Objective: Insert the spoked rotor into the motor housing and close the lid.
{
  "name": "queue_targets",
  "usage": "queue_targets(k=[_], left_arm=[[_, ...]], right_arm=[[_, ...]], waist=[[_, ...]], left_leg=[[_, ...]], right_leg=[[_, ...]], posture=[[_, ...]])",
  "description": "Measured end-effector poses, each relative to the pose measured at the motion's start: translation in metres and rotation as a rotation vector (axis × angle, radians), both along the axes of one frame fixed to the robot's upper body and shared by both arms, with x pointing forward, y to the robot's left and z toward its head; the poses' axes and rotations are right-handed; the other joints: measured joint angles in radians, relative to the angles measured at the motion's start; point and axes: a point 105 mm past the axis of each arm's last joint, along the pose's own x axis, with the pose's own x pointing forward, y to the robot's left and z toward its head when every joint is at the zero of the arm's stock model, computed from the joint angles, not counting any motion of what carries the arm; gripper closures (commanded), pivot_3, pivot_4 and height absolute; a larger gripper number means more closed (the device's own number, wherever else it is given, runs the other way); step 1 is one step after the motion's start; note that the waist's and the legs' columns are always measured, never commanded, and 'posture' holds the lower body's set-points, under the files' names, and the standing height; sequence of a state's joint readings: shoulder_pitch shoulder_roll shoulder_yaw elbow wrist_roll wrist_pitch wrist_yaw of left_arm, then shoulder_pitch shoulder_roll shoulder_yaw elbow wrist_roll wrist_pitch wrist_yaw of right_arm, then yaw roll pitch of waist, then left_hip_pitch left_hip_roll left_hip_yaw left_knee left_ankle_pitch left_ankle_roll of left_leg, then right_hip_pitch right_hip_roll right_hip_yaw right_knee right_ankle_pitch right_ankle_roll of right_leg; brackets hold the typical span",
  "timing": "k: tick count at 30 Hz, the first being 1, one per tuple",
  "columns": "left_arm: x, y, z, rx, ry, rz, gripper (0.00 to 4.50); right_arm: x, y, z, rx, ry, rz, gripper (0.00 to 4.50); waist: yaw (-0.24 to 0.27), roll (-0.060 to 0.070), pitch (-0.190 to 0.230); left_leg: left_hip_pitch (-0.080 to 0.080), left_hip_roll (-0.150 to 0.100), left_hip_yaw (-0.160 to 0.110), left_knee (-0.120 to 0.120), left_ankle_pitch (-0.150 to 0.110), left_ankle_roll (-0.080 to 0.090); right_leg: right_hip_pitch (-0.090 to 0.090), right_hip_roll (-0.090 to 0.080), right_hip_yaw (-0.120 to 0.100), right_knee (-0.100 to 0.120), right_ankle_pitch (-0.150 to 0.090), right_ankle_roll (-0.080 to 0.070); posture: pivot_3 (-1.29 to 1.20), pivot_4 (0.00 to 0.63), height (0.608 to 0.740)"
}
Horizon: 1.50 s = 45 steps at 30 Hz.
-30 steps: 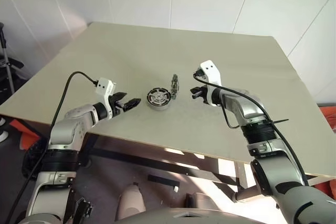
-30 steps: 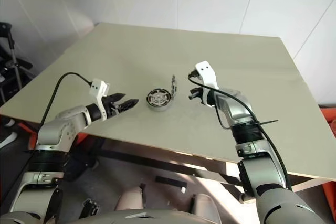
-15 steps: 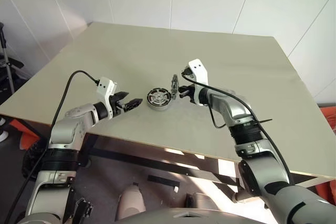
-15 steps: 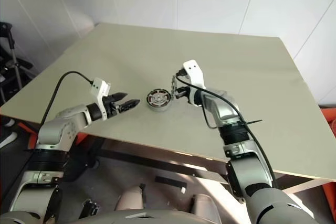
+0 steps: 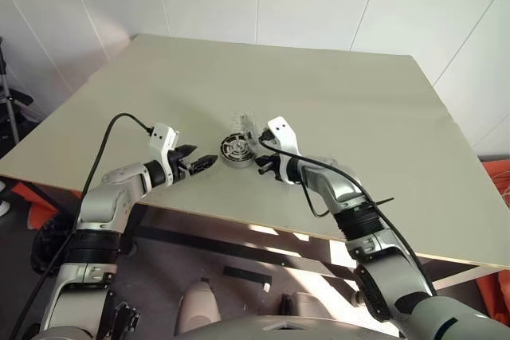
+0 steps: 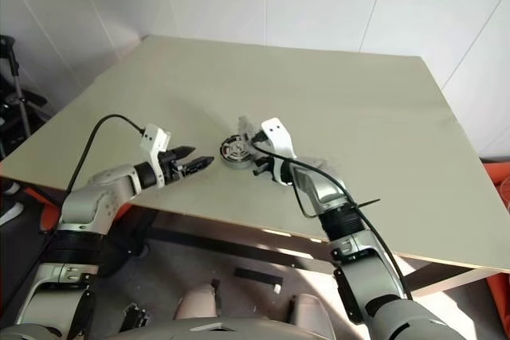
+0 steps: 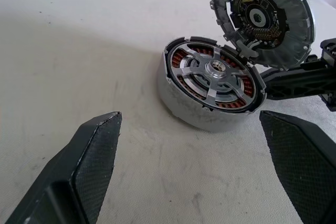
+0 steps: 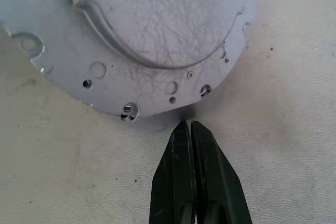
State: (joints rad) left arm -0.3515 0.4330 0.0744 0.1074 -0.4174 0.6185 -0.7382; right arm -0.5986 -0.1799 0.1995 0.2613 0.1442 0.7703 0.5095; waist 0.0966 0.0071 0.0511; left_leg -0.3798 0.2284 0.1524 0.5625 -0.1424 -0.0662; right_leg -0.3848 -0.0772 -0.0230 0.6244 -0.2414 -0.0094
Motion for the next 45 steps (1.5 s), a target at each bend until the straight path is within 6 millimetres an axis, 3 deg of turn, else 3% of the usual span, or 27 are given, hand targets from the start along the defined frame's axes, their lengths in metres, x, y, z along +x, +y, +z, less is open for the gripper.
queue_targets(k=[2,6,9,13,17,21,29,45], left_arm=[[0.0,0.0,0.0,0.0,-0.001,-0.001,0.03],[0.0,0.0,0.0,0.0,-0.001,0.0,0.03],[0.0,0.0,0.0,0.0,-0.001,0.0,0.03],[0.0,-0.002,0.0,-0.001,-0.005,-0.003,0.03],[0.0,-0.002,0.0,-0.001,-0.006,-0.003,0.03],[0.0,-0.001,-0.001,0.0,-0.004,-0.001,0.03],[0.0,-0.001,-0.001,0.001,-0.004,0.0,0.03],[0.0,0.003,0.001,0.009,-0.01,0.012,0.03]], right_arm=[[0.005,-0.006,0.005,-0.026,-0.023,-0.016,4.48],[0.023,-0.035,0.007,-0.139,-0.072,-0.132,4.48],[0.034,-0.046,0.021,-0.128,-0.105,-0.185,4.48],[0.039,-0.033,0.044,-0.079,-0.16,-0.152,4.48],[0.033,0.0,0.076,0.008,-0.224,-0.046,4.48],[0.024,0.016,0.094,0.05,-0.25,0.009,4.48],[0.015,0.036,0.081,0.069,-0.197,0.053,4.48],[0.018,0.038,0.054,0.069,-0.128,0.008,4.48]], waist=[[0.001,0.0,0.0],[0.003,0.0,0.0],[0.002,0.0,0.0],[-0.003,0.0,0.0],[0.0,0.0,0.0],[0.005,0.0,0.0],[0.003,0.0,0.0],[0.002,0.0,0.0]], left_leg=[[0.0,0.0,0.0,0.0,0.0,0.0],[-0.001,-0.001,0.0,0.0,0.0,0.0],[-0.001,-0.001,0.0,0.0,0.0,0.0],[-0.001,0.001,0.0,0.0,0.0,0.0],[-0.001,0.001,0.0,0.0,0.0,0.0],[-0.001,0.0,0.0,0.0,0.0,0.0],[0.0,0.001,0.0,0.0,0.0,-0.001],[-0.001,0.001,0.0,0.0,0.0,-0.001]], right_leg=[[0.0,0.0,0.0,0.0,0.0,0.0],[0.0,0.0,0.0,0.0,0.0,0.0],[0.0,0.0,0.0,0.0,0.0,0.0],[-0.001,0.001,0.0,0.0,0.0,0.0],[-0.001,0.001,0.0,-0.001,0.0,0.0],[0.0,0.001,0.0,-0.001,0.0,0.0],[0.0,0.001,0.0,0.0,0.0,0.0],[-0.001,0.001,0.0,0.0,0.0,0.0]], posture=[[0.0,0.0,0.74],[0.0,0.0,0.74],[0.0,0.0,0.74],[0.0,0.0,0.74],[0.0,0.0,0.74],[0.0,0.0,0.74],[0.0,0.0,0.74],[0.0,0.0,0.74]])
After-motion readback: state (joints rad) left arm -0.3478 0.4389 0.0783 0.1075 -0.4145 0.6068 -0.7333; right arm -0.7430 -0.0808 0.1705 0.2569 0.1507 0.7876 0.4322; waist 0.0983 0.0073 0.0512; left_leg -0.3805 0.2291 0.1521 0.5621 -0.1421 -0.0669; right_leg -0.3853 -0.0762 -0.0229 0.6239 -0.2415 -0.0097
